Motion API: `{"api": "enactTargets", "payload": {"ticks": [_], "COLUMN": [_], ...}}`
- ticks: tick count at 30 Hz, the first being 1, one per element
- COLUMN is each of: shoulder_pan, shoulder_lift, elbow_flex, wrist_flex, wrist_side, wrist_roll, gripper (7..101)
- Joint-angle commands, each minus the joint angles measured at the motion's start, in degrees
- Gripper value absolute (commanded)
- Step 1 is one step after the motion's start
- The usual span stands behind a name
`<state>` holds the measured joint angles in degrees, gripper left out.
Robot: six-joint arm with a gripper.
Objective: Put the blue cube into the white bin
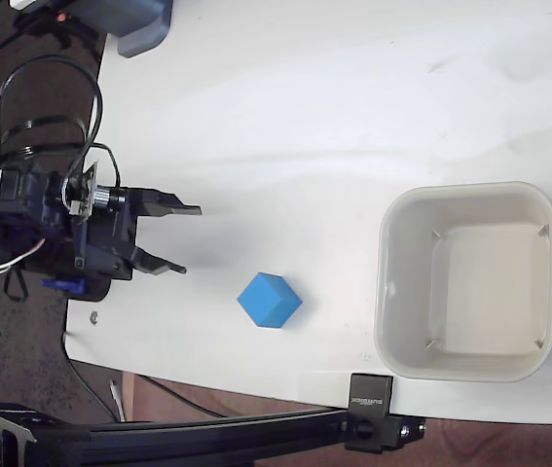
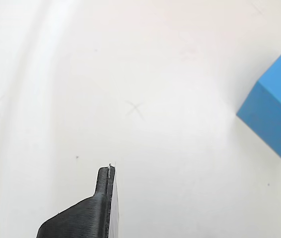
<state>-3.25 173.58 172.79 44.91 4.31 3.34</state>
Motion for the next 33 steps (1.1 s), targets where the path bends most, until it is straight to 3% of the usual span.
{"api": "enactTargets", "payload": {"ticks": [1,9,13,21,33], "shoulder_pan": [4.75,19.51,26.46,29.18,31.38], "shoulder_lift": [0.97,-27.33,-35.95,-54.58,-71.28], "elbow_flex": [-5.19,-34.1,-38.67,-48.08,-64.69], "wrist_flex": [0.0,12.04,10.63,10.28,24.96], "wrist_side": [-3.96,-16.17,-23.47,-27.6,-27.33], "wrist_roll": [-1.23,-21.97,-29.71,-42.98,-56.51], "gripper": [100.5,99.7,100.0,100.3,100.3]}}
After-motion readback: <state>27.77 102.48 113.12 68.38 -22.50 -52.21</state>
